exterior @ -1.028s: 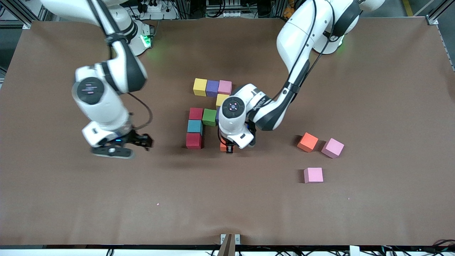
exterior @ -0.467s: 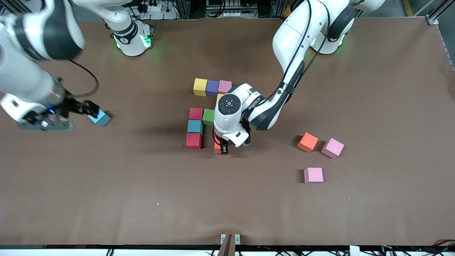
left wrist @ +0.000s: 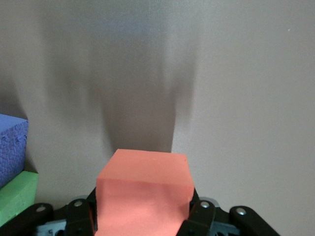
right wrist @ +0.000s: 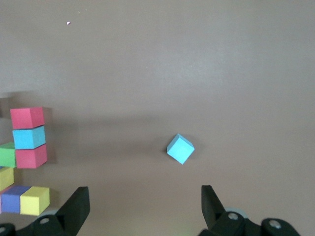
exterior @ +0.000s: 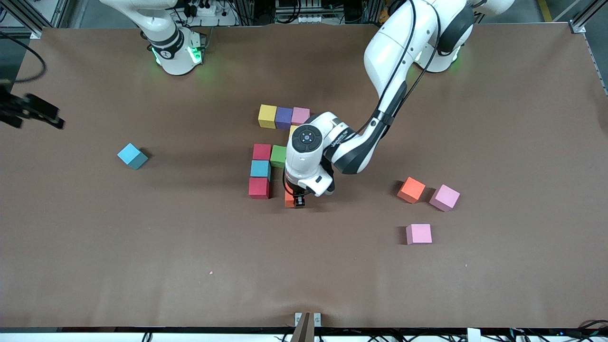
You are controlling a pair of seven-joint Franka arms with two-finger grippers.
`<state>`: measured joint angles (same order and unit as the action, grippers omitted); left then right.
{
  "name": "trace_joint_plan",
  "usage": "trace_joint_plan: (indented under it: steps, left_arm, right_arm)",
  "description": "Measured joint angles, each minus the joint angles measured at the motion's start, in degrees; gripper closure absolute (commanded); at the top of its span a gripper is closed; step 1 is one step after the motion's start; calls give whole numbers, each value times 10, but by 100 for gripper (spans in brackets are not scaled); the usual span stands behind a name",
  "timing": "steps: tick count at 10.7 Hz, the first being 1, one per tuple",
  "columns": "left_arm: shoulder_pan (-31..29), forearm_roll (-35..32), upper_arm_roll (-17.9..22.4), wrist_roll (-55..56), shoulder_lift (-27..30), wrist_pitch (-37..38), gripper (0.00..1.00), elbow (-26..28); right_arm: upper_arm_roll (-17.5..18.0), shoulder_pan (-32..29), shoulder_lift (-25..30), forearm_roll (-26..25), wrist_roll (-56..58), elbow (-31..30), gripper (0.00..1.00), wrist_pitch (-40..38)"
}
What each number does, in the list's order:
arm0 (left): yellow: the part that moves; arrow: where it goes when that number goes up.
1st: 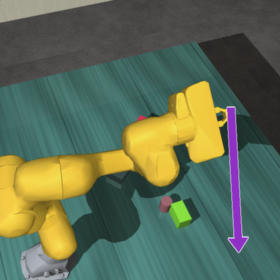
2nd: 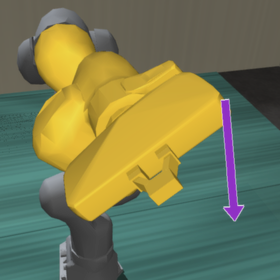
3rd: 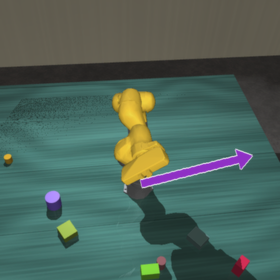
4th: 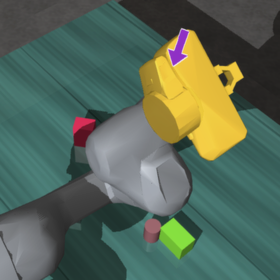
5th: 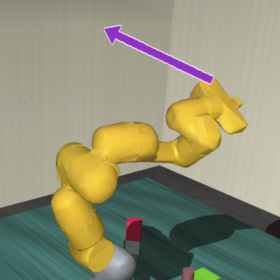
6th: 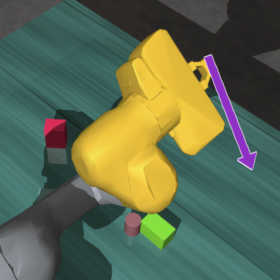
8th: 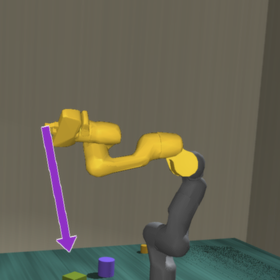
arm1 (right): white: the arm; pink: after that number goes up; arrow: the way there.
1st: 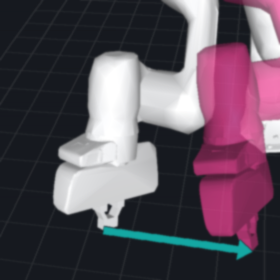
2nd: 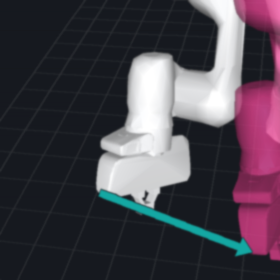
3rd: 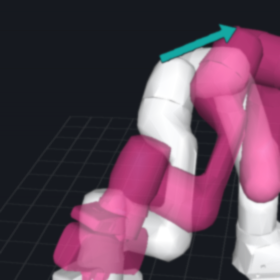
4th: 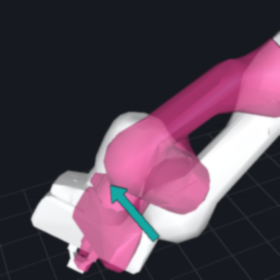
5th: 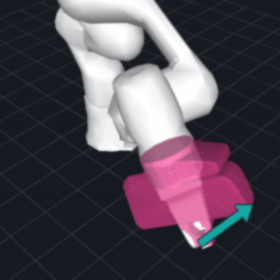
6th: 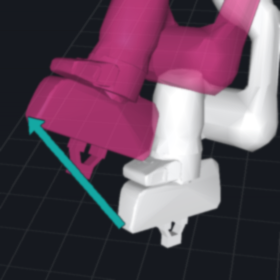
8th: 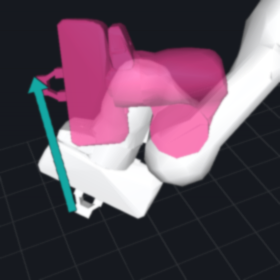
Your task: Form number 2 with 11 blocks
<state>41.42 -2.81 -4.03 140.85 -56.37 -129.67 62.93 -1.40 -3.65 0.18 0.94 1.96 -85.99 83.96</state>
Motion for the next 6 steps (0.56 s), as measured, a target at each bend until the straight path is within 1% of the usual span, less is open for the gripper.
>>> trace_joint_plan:
  steps: [2, 4, 6]
  left_arm:
    - [1, 0, 0, 0, 0, -26, 61, 0]
    - [7, 0, 0, 0, -1, -47, 61, 0]
    - [16, 0, 0, 0, -2, -52, 61, 0]
  right_arm:
    - [1, 1, -1, 0, 0, 50, 0, -43]
    - [1, 1, -2, 0, 0, 60, 0, -48]
    - [-1, -10, -10, 0, 0, 60, 0, -48]
